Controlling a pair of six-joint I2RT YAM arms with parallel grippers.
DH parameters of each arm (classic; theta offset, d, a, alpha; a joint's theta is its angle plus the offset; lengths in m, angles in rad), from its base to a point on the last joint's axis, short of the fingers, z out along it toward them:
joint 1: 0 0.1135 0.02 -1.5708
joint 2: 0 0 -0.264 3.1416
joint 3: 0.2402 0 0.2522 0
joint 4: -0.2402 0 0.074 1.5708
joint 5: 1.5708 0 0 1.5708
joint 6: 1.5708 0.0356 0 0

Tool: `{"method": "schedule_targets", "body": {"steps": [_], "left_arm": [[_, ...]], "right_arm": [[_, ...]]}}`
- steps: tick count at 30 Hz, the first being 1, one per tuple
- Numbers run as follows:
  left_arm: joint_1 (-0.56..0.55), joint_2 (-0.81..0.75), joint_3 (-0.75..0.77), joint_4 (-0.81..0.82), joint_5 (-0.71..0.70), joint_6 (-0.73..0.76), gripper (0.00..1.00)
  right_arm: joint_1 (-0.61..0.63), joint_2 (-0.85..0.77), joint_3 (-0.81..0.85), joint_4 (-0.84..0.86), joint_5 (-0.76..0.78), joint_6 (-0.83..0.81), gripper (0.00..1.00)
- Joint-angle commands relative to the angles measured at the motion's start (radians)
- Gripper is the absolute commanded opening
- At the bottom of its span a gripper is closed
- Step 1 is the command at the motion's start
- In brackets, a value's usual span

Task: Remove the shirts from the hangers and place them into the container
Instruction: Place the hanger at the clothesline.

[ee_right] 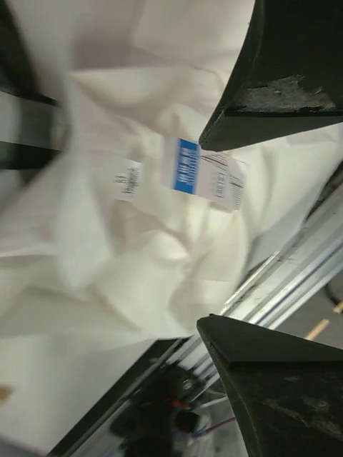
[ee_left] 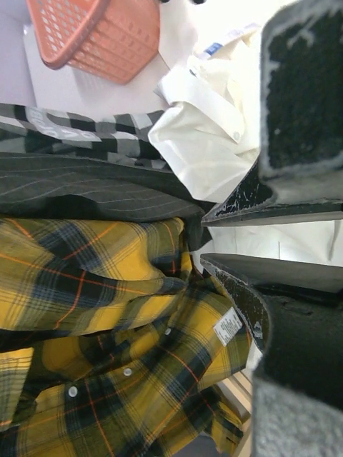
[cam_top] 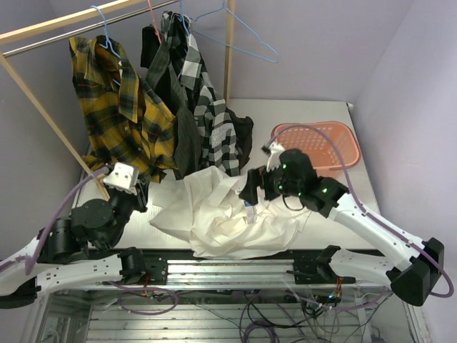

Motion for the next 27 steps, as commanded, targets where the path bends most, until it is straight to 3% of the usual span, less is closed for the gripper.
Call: {"method": "schedule_targets", "body": {"steps": [1, 7, 15, 20, 27], "left_arm": [[0.002, -0.021, -0.057, 0.082, -0.078, 0.027, 0.33], [0.002, -0.048, -0.126, 0.133, -0.09, 0.05, 0.33], [0.002, -0.104, -0.146, 0.145, -0.093, 0.05, 0.31], [0.002, -0.108, -0.151, 0.15, -0.088, 0.046, 0.3], [0.002, -0.045, -0.149, 0.149, -0.084, 0.048, 0.29]], "right_arm": [[0.076, -0.036, -0.102, -0.036, 0.175, 0.136, 1.0], [0.076, -0.07, -0.311, 0.102, 0.24, 0.2, 1.0], [0.086, 0.063, -0.458, 0.474, 0.012, 0.229, 1.0], [0.178, 0.159, -0.39, 0.589, 0.025, 0.234, 1.0], [0.355, 0.399, -0.136, 0.542, 0.145, 0.195, 1.0]]}}
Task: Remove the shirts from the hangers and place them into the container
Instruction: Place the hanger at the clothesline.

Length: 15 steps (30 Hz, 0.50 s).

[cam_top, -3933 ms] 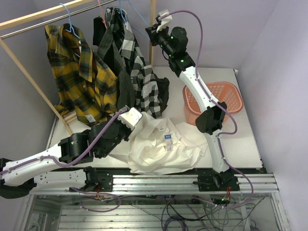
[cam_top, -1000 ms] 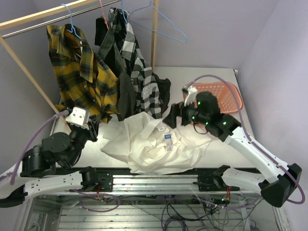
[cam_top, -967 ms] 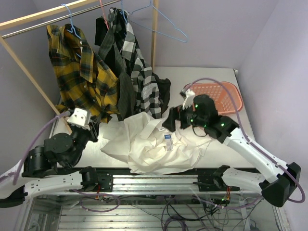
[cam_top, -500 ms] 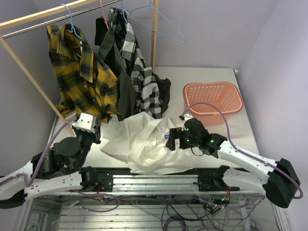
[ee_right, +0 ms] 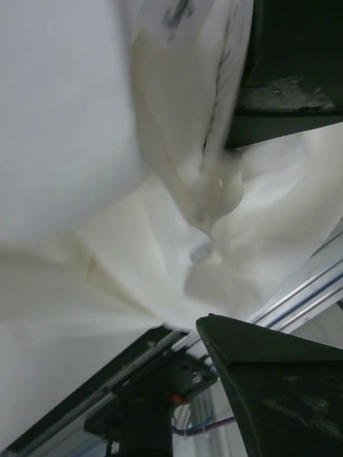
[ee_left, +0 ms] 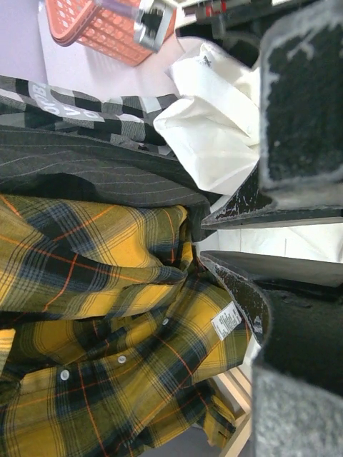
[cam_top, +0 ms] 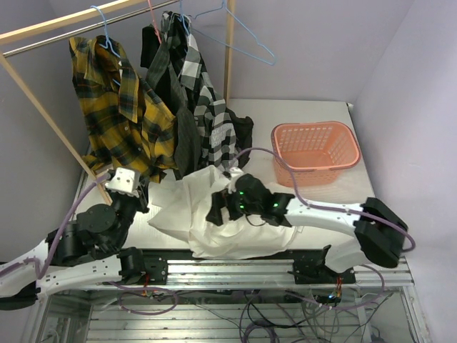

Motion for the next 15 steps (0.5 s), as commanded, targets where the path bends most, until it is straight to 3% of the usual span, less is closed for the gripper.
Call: {"method": "schedule_targets", "body": {"steps": [1, 15], "left_arm": [[0.002, 0.044, -0.008, 0.031, -0.008, 0.009, 0.29], [0.003, 0.021, 0.0, 0.008, 0.003, -0.044, 0.28]], "right_arm": [[0.113, 0.133, 0.157, 0.031, 0.106, -0.022, 1.0], [0.281, 0.496, 0.524, -0.165, 0.447, 0.073, 1.0]]}}
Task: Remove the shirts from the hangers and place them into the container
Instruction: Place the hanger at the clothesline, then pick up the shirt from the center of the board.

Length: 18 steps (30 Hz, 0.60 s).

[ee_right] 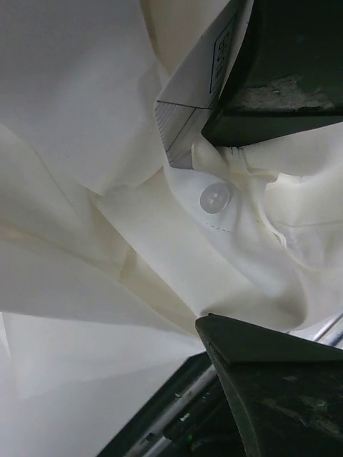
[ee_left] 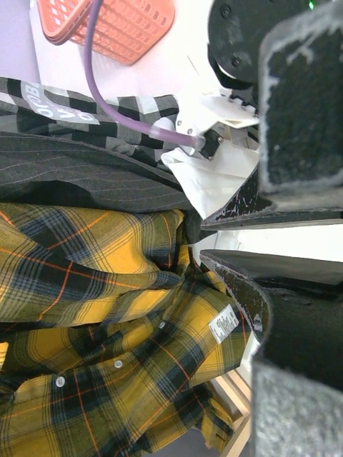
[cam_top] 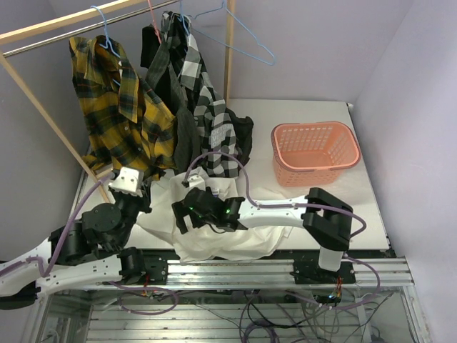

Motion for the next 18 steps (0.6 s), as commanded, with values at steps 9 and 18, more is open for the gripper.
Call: {"method": "schedule_targets", "body": {"steps": [9, 18], "left_arm": [[0.006, -0.03, 0.005, 0.003, 0.006, -0.037, 0.28], [0.013, 0.052, 0.019, -0.014, 0.042, -0.052, 0.27]], "right_arm": [[0.017, 0.193, 0.119, -0.081, 0.147, 0.106, 0.93], [-0.058, 0.015, -0.05, -0.033, 0.054, 0.1, 0.0]]}}
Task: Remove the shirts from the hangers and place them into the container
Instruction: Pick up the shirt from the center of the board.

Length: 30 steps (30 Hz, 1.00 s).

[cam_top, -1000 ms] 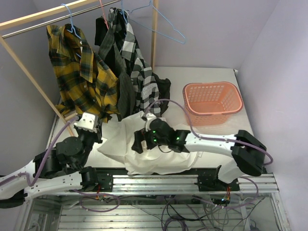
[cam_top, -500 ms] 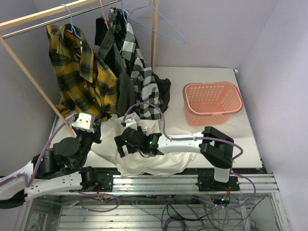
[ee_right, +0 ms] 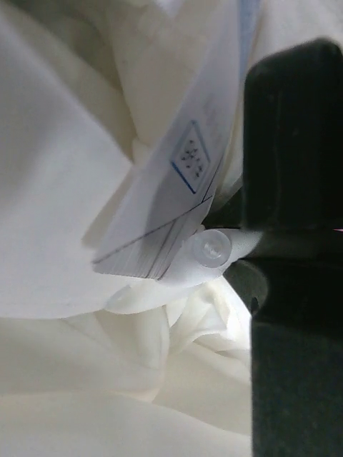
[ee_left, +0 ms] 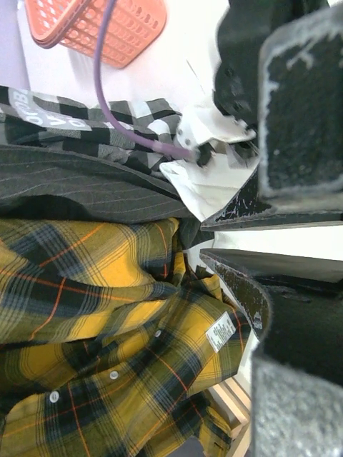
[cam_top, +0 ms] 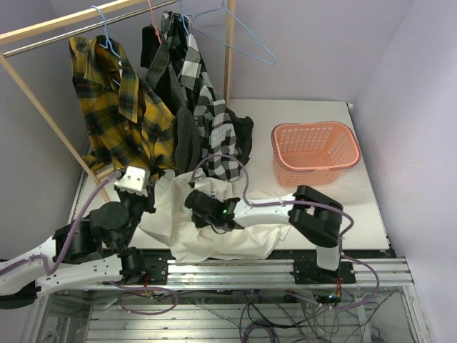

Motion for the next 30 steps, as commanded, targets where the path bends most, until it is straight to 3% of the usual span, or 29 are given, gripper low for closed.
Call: {"method": "schedule_targets", "body": {"steps": [1, 6, 11, 16, 21, 30], "left_arm": [[0.009, 0.046, 0.021, -0.01, 0.034, -0.017, 0.27], [0.016, 0.056, 0.026, -0.016, 0.052, -0.018, 0.27], [0.023, 0.036, 0.025, -0.012, 0.056, -0.02, 0.27], [0.032, 0.029, 0.025, -0.014, 0.064, -0.023, 0.27], [0.036, 0.042, 0.025, -0.018, 0.073, -0.021, 0.26], [0.039, 0.016, 0.022, -0.018, 0.061, -0.024, 0.26]], "right_arm": [[-0.067, -0.181, -0.11, -0.036, -0.043, -0.008, 0.0], [-0.278, -0.517, -0.161, -0.146, -0.152, -0.096, 0.0], [-0.542, -0.704, 0.06, -0.348, -0.235, -0.228, 0.0], [-0.805, -0.683, 0.405, -0.489, -0.248, -0.299, 0.0], [-0.986, -0.581, 0.693, -0.518, -0.279, -0.322, 0.0], [-1.179, -0.388, 1.099, -0.484, -0.366, -0.269, 0.0]]}}
